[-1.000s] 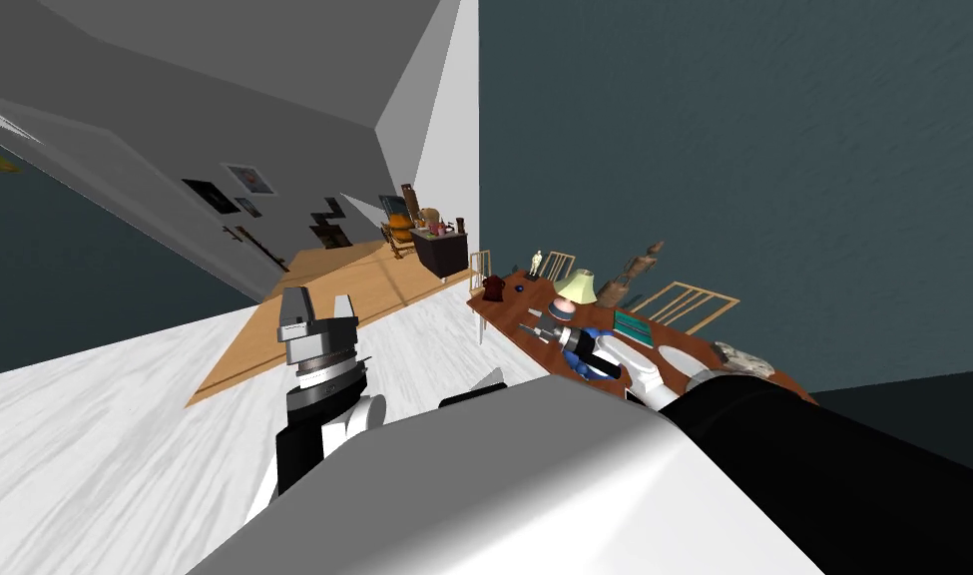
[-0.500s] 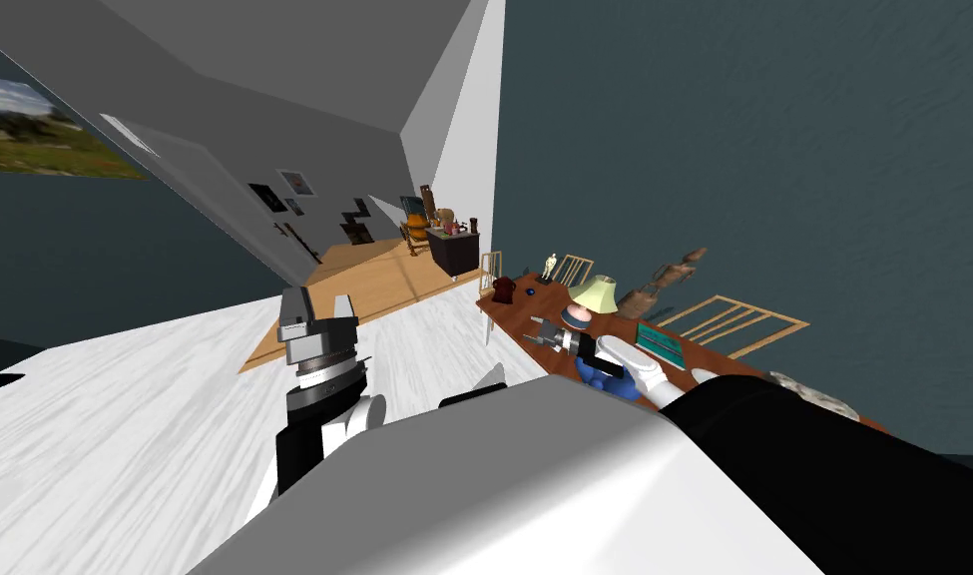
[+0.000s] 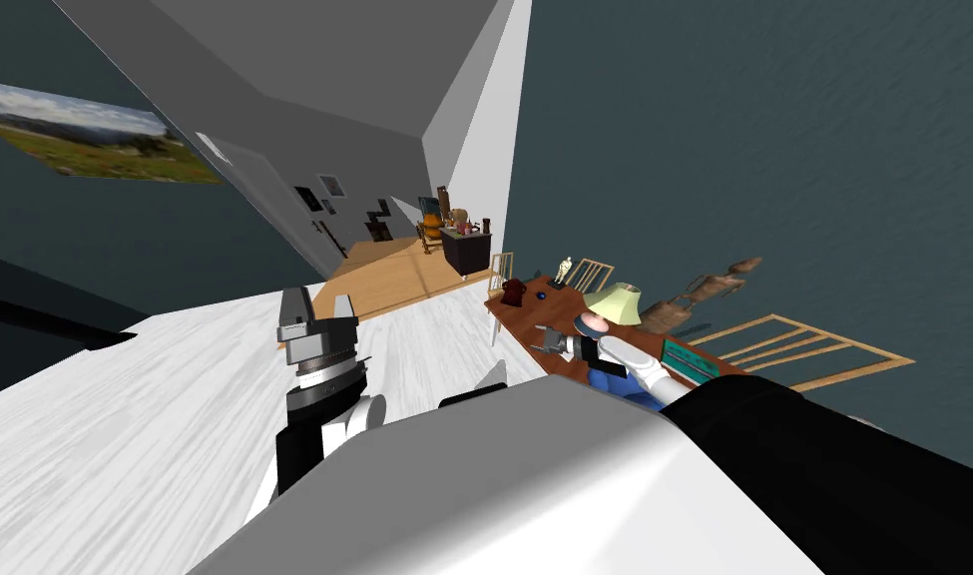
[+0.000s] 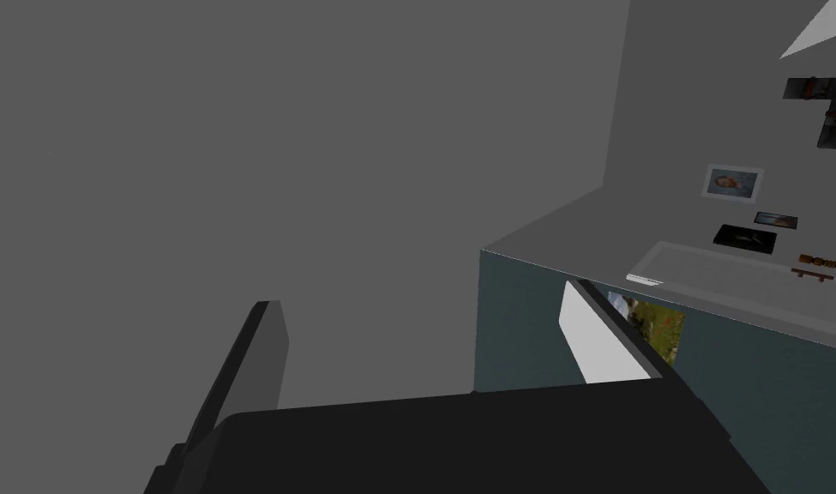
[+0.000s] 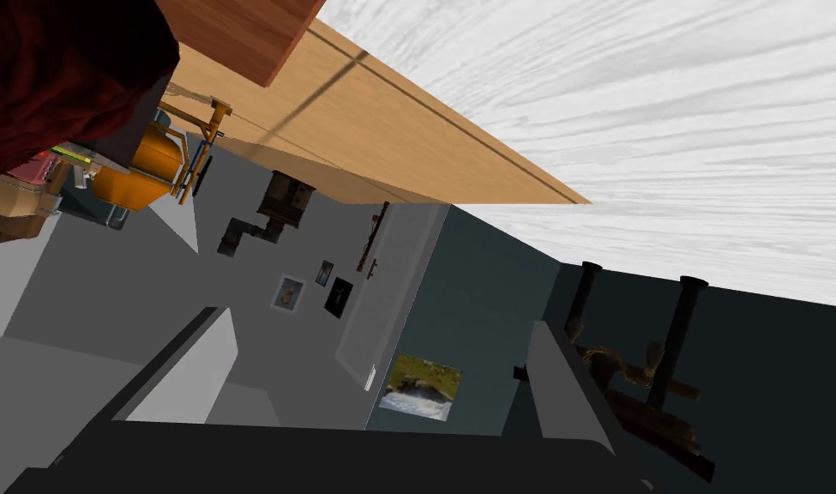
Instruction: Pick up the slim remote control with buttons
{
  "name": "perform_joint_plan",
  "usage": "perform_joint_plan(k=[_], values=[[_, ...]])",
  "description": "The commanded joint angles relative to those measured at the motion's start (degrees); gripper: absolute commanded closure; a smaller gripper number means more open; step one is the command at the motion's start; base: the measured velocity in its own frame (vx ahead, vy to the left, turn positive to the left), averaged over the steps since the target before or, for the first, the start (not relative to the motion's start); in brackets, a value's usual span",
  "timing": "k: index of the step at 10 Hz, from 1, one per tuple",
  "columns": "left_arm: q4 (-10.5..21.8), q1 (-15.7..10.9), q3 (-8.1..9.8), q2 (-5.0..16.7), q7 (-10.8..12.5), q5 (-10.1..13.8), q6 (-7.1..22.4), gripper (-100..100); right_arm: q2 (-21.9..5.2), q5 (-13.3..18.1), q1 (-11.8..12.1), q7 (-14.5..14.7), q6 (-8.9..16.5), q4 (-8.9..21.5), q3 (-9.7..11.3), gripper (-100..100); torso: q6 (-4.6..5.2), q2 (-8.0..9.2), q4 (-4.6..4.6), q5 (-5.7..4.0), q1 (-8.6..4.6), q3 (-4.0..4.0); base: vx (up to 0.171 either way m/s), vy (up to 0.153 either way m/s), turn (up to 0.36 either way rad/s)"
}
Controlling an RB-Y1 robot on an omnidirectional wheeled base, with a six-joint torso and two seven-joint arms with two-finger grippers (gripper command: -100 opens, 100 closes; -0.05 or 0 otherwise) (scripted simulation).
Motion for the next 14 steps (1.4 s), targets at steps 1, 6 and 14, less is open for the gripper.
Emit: perform_joint_plan(k=[1, 6, 14], values=[[0.0, 0.0, 0.00, 0.0, 0.0, 0.0, 0.0, 0, -1.2, 2.6, 0.3, 0.3, -0.2, 0.8, 0.2, -100, 0.00, 0.00, 0.00, 0.00, 0.00, 0.00, 0.010, -0.019, 0.123], [0.0, 0.0, 0.01, 0.0, 0.0, 0.0, 0.0, 0, -5.6, 11.0, -0.2, 3.6, -1.6, 8.2, 3.4, -100, 0.07, 0.06, 0.01, 0.00, -0.03, 0.03, 0.004, -0.027, 0.164], [0.0, 0.0, 0.01, 0.0, 0.0, 0.0, 0.0, 0, -9.5, 23.2, -1.0, 7.6, -3.4, 17.4, 8.6, -100, 0.08, 0.07, 0.02, -0.03, -0.08, 0.04, -0.004, -0.039, 0.132]])
